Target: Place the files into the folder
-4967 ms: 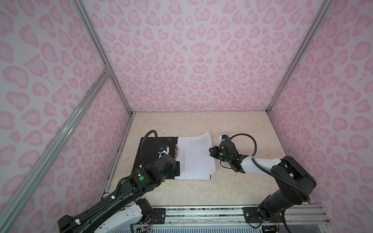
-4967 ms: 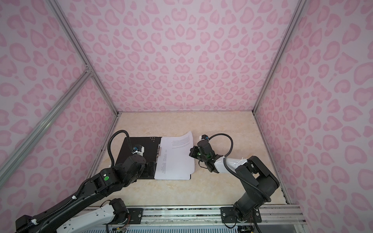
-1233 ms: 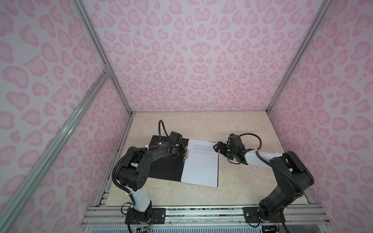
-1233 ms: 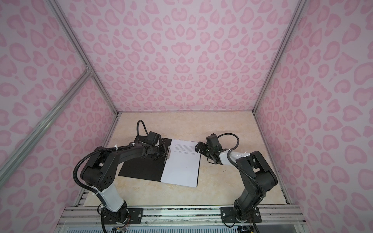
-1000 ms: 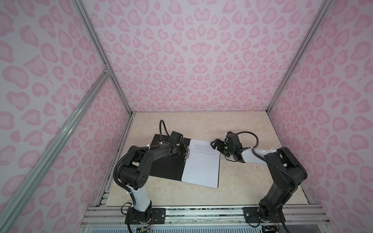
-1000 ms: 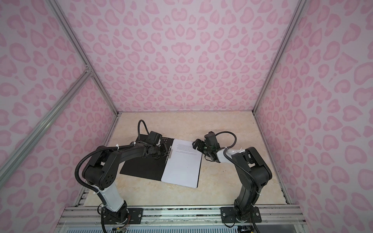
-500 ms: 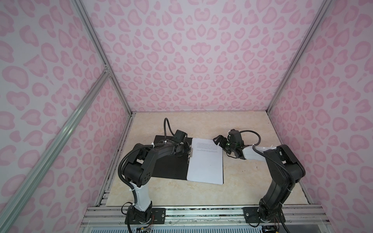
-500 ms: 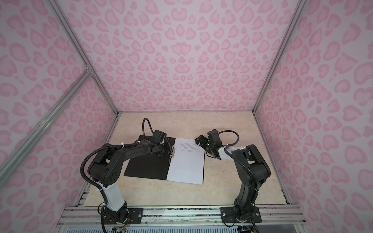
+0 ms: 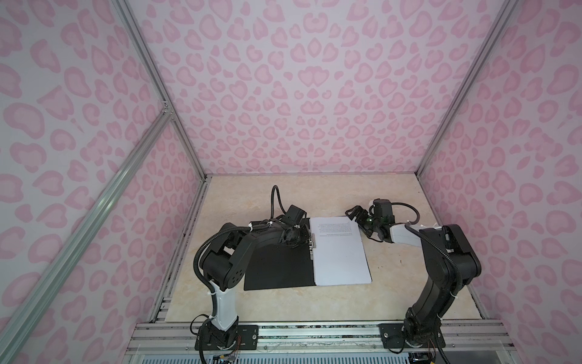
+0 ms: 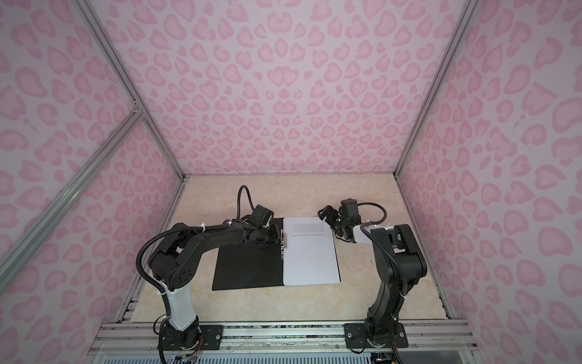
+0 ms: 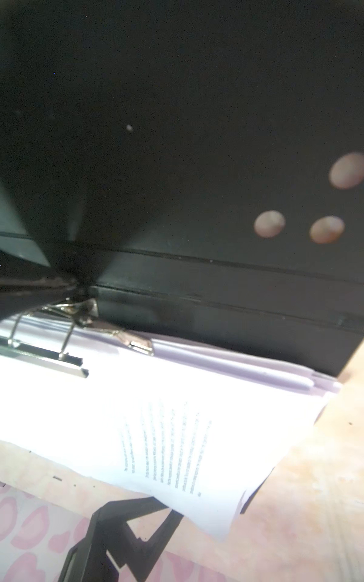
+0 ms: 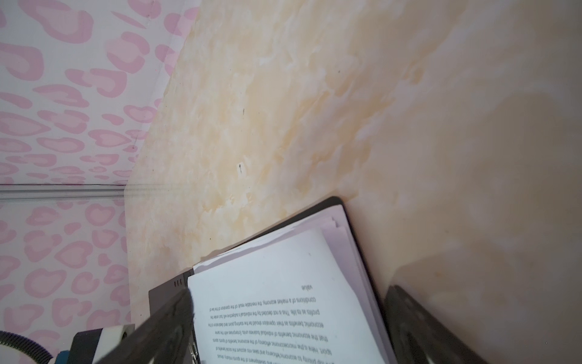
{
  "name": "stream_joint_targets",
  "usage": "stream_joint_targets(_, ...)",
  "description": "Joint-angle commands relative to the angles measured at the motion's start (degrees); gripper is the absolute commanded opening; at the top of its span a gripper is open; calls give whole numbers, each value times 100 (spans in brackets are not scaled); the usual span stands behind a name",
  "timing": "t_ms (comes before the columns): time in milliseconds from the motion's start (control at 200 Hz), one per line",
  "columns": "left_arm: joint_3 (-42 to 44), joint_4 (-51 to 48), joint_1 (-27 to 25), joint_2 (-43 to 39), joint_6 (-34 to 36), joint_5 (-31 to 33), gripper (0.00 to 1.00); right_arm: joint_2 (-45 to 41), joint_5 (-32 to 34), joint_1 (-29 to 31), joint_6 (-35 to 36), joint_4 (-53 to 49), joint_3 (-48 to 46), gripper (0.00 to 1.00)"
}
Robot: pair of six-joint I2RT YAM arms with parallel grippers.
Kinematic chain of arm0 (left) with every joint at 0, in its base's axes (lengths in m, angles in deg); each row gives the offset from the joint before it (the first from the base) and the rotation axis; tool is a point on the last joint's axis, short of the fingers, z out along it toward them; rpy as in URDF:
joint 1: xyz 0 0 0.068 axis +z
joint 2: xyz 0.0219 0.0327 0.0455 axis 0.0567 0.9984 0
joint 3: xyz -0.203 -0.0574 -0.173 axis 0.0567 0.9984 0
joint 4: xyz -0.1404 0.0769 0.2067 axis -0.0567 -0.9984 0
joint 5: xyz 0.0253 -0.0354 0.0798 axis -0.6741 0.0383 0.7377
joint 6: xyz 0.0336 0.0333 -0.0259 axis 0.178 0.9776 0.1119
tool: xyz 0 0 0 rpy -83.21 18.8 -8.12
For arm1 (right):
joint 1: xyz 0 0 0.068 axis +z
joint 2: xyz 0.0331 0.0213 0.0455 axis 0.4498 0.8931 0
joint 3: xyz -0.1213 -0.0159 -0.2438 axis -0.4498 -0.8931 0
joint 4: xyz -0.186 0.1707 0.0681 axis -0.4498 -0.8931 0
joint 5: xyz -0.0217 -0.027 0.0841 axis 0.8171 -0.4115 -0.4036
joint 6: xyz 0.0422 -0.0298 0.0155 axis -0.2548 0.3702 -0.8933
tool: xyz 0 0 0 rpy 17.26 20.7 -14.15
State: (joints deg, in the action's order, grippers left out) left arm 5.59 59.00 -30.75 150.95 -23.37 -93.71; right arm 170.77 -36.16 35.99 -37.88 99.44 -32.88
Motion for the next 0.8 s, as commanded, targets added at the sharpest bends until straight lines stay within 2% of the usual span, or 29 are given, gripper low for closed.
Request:
stream_joint_targets(0, -29, -325, -10, -247, -13, -4, 4, -177, 26, -88, 251, -424, 15, 96)
stream_joint_targets(235, -58, -90, -2, -720, 261, -517, 11, -799, 329, -33, 711, -1083, 197, 93)
stream_joint_targets(380, 79, -341, 195, -1074, 336, -344, 11, -933, 350, 483, 1117, -1596, 568, 92)
stream_joint_targets(575, 762, -435, 820, -1576, 681, -516, 12, -635, -38, 1395, 1558, -1846, 1164, 96)
stream_joint_targets(795, 1488, -419, 1135, -1997, 1083, -691, 16, 266, -642, 2013, 1886, -2105, 1930, 96)
